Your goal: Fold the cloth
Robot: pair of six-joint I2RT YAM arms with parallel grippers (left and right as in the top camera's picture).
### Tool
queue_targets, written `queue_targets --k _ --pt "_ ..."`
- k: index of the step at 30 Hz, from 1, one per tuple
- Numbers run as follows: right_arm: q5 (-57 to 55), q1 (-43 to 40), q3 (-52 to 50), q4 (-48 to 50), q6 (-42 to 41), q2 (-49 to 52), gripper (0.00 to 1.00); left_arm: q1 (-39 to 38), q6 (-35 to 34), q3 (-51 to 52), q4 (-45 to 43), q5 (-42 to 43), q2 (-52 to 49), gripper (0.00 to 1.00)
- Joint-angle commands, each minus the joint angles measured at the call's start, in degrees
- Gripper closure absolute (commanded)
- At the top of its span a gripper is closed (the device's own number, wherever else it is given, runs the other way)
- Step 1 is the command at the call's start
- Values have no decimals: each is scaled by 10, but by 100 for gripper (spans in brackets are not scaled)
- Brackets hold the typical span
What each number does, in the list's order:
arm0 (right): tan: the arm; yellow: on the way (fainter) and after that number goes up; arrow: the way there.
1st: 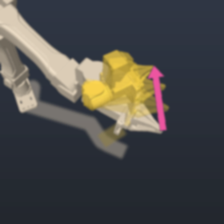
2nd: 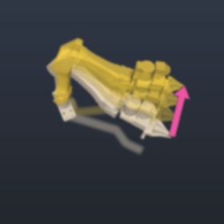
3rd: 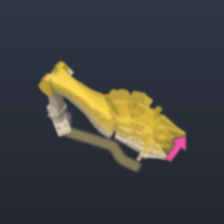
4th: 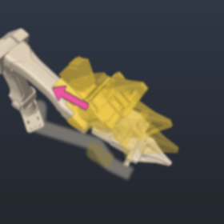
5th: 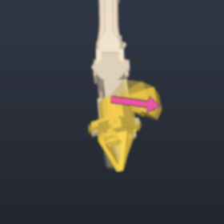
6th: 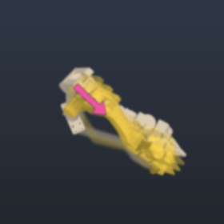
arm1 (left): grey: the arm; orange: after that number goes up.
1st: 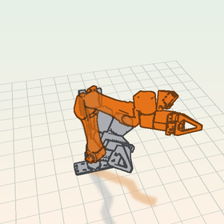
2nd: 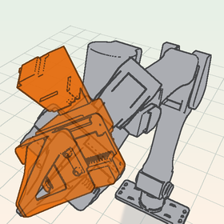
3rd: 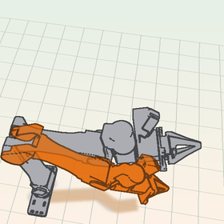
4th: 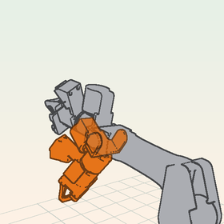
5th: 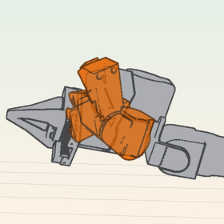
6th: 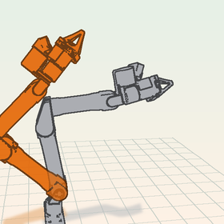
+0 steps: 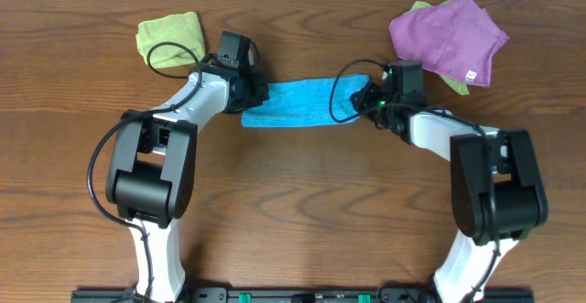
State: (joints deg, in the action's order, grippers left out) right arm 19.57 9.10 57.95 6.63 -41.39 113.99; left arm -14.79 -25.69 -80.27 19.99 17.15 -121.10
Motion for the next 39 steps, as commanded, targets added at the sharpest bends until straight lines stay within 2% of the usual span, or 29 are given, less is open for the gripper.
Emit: queue_targets --k 1,15,29,39 --pt "-7 10 -6 21 3 3 98 2 -8 -5 2 -10 -10 94" --pt "39 34 -6 33 53 -114 99 2 -19 -5 -7 -12 -10 94" --pt "-3 165 -6 90 57 -106 99 2 -26 -7 -7 -12 -10 94" --pt "-12 178 -5 103 64 -97 99 15 -24 -58 10 -15 19 94"
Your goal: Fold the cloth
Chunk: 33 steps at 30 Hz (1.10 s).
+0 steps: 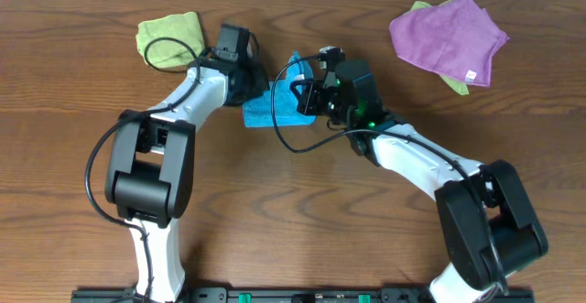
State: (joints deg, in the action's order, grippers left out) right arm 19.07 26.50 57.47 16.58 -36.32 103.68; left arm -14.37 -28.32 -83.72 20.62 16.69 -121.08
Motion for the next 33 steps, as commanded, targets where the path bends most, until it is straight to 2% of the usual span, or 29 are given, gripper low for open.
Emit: queue_targets --k 1,11,20,31,32,33 --pt "-7 5 1 6 18 6 99 17 5 -31 7 -12 24 94" --pt "-4 29 56 -1 37 65 99 53 31 -85 67 -38 36 94" --pt "-4 54 124 -46 52 120 99 88 58 -134 115 -68 42 94" --pt "-4 70 155 -64 53 169 99 114 65 -146 122 -68 55 94" --pt "-4 70 155 -64 53 171 96 115 65 -146 122 -68 57 95" --pt "-4 71 155 -63 53 172 87 116 65 -146 122 -68 59 94"
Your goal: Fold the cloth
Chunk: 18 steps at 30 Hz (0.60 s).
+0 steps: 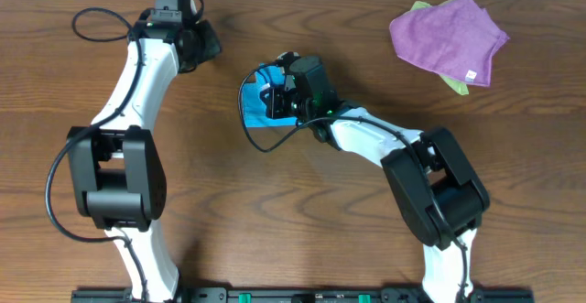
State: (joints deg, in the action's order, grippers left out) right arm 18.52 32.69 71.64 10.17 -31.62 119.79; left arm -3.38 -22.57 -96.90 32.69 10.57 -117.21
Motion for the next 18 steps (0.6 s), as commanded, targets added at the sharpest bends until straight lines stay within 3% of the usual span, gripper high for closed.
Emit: queue_targets --k 1,2,5,18 --pt "2 10 13 1 6 11 80 9 8 -14 1 -7 23 94" --pt "11 12 15 1 7 11 71 11 7 -14 1 -7 26 94" --pt "44 15 17 1 9 11 61 18 7 -14 1 -7 31 94" --pt "89 36 29 3 9 8 56 24 7 -14 1 -7 35 95"
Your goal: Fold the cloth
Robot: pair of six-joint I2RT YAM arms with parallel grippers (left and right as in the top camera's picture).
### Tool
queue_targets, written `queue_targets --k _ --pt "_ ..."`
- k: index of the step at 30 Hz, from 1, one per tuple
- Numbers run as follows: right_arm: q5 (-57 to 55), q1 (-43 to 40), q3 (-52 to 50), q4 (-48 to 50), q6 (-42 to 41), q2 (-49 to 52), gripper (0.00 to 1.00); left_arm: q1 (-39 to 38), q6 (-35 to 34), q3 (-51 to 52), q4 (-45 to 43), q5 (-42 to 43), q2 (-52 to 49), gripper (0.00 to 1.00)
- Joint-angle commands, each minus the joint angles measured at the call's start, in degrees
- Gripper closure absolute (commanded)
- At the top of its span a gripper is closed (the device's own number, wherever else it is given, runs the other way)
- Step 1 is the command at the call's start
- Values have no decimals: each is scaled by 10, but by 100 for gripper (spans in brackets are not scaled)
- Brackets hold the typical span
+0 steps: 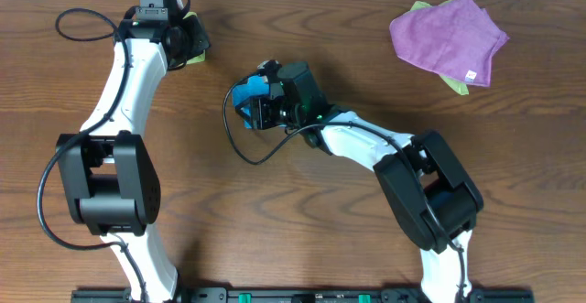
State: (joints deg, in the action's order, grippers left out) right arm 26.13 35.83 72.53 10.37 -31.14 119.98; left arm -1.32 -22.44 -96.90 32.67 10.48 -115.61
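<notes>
The blue cloth (pixel 245 92) lies bunched into a small bundle left of the table's middle, most of it hidden under my right gripper (pixel 251 107). That gripper reaches in from the right and looks shut on the cloth. My left gripper (pixel 192 43) is far off at the back left, over a yellow-green cloth; its jaws cannot be made out from above.
The yellow-green cloth (pixel 195 58) shows only as slivers beside the left gripper. A purple cloth (pixel 447 36) lies at the back right on top of another yellow-green cloth (pixel 455 85). A black cable (pixel 240 147) loops off the right wrist.
My right gripper and the blue bundle have shifted a little left and toward the back. The left arm has moved slightly left, still at the back left corner.
First the blue cloth lay stretched flat between both grippers, one at each end. Then my right gripper was at the left end with the cloth doubled over. After that the left gripper was away at the back left, and the right stays on the small bundle.
</notes>
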Motion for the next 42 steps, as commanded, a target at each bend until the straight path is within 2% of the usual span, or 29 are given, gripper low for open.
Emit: queue_targets --k 1,2,5,7,8,9,10,12,13,14,15,18,21,23,26,33,42 --pt "13 1 21 1 5 4 56 5 6 -14 3 -6 19 94" --pt "13 -4 24 1 11 0 56 7 6 -14 5 -6 20 94" --pt "-1 -31 26 -7 43 -23 49 18 6 -14 21 -4 31 77" --pt "-3 -53 26 -18 52 -37 46 27 6 -14 31 -1 40 59" --pt "-3 -62 26 -23 58 -43 45 30 6 -14 35 5 45 45" --pt "-1 -72 26 -28 65 -49 43 34 6 -14 41 13 49 36" --pt "0 -83 26 -35 71 -57 39 37 6 -14 48 24 53 31" --pt "3 -104 26 -56 87 -78 26 44 6 -14 64 43 60 19" --pt "3 -114 26 -69 92 -89 11 46 6 -14 71 51 61 13" --pt "5 -127 26 -83 92 -103 1 48 6 -14 81 61 62 7" --pt "13 -139 26 -97 94 -117 1 50 6 -14 92 74 62 3" --pt "34 -176 26 -149 111 -158 1 52 6 -14 128 104 62 5" --pt "37 -221 26 -247 146 -212 1 52 5 -13 165 121 62 5" --pt "37 -261 24 -335 191 -255 1 51 0 1 170 144 62 5" --pt "37 -318 -9 -407 243 -322 1 49 -30 59 146 188 62 5" --pt "76 -427 -168 -405 257 -478 1 30 -90 193 32 277 62 5" --pt "163 -535 -331 -404 243 -646 1 -31 -176 279 -86 279 62 5"
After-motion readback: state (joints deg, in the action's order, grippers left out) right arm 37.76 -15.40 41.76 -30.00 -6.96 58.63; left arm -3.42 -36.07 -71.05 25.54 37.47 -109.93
